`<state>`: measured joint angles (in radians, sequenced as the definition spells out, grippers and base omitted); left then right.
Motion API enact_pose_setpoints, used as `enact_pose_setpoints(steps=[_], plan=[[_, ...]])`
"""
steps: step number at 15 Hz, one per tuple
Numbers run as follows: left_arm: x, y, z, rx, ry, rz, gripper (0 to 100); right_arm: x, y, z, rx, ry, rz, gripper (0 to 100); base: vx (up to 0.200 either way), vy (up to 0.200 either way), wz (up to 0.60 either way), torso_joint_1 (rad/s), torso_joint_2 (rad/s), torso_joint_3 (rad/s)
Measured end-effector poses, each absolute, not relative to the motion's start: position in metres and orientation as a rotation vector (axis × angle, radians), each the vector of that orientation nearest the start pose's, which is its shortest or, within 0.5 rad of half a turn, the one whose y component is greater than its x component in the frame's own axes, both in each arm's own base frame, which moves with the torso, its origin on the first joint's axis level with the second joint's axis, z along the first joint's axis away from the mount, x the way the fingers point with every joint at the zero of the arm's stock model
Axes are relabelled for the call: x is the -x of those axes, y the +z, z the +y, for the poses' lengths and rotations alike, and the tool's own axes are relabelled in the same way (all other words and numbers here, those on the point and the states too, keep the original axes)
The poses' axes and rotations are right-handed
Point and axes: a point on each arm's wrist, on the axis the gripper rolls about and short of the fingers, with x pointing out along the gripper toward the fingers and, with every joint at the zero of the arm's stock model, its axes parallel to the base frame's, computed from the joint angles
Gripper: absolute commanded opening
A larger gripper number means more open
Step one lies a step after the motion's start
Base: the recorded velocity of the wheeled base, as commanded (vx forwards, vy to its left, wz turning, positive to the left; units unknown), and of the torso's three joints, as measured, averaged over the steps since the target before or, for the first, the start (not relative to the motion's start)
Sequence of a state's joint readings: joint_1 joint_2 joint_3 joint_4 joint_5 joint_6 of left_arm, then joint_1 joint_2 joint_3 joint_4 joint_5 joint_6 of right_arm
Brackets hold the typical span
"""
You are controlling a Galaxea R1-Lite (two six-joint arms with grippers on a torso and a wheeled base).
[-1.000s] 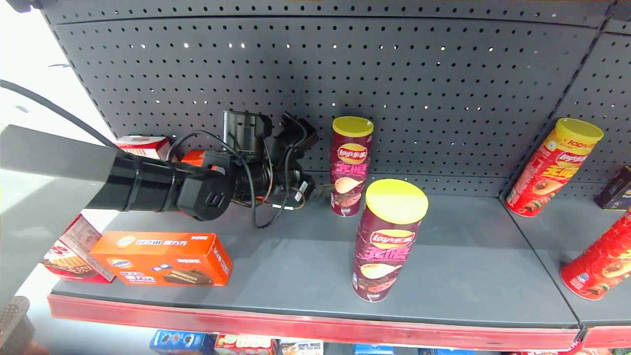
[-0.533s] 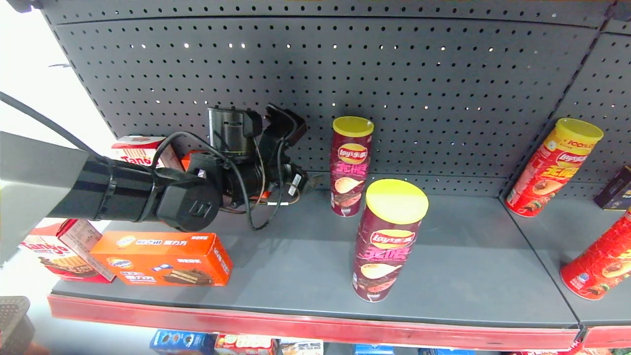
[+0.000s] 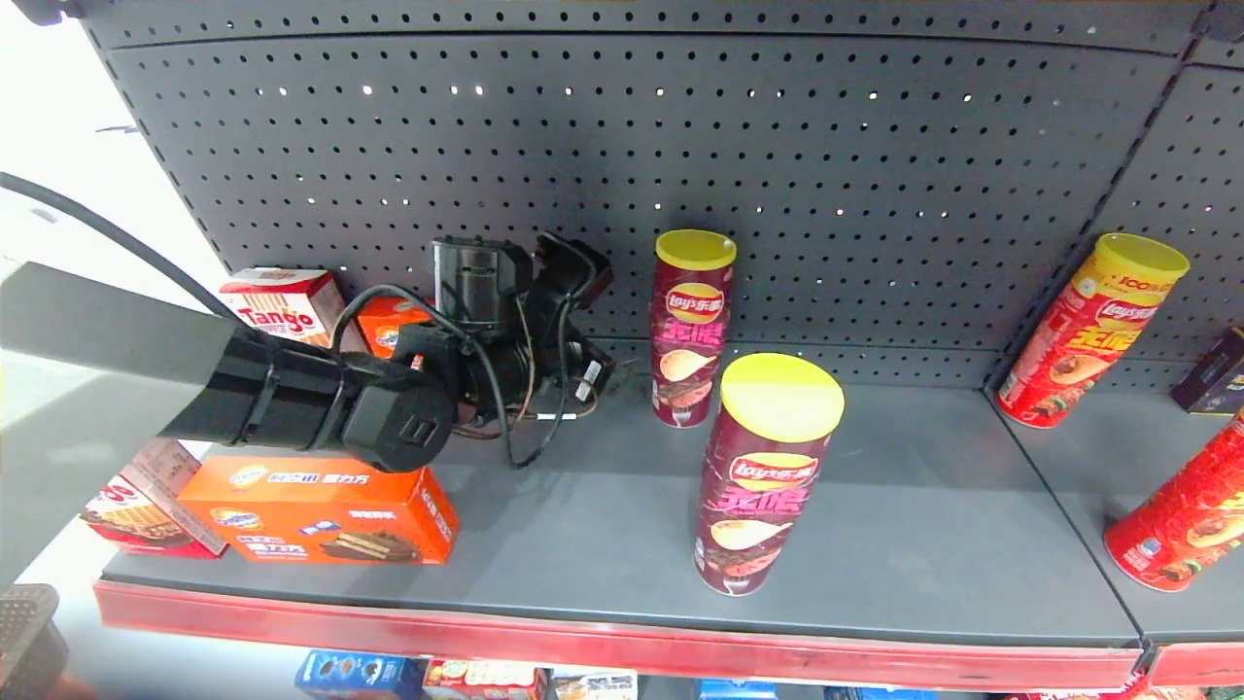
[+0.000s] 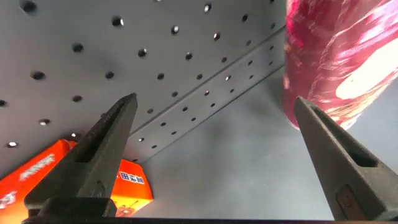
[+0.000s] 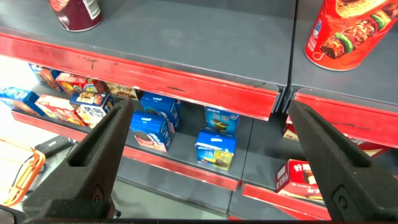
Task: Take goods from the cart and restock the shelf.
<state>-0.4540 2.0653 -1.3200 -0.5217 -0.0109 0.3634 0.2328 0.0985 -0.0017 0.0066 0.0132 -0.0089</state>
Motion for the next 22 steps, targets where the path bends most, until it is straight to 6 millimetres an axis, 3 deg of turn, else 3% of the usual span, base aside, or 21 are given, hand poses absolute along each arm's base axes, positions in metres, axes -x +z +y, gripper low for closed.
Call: enact_pose_setpoints(steps=[5, 15, 22], plan=[[-0.389, 0.174, -0.191, -0.4, -0.489, 0.131, 100, 0.015, 0.077, -0.003, 0.02, 0.246, 0.102, 100, 0.0, 0.0, 0.0, 0.0, 0.0, 0.0], [-0.387, 0.175, -0.216, -0.402, -0.527, 0.102, 100, 0.015, 0.077, -0.003, 0.02, 0.247, 0.103, 100, 0.0, 0.0, 0.0, 0.0, 0.0, 0.0], [-0.386, 0.175, -0.222, -0.402, -0.533, 0.098, 100, 0.015, 0.077, -0.003, 0.02, 0.247, 0.103, 100, 0.0, 0.0, 0.0, 0.0, 0.0, 0.0]])
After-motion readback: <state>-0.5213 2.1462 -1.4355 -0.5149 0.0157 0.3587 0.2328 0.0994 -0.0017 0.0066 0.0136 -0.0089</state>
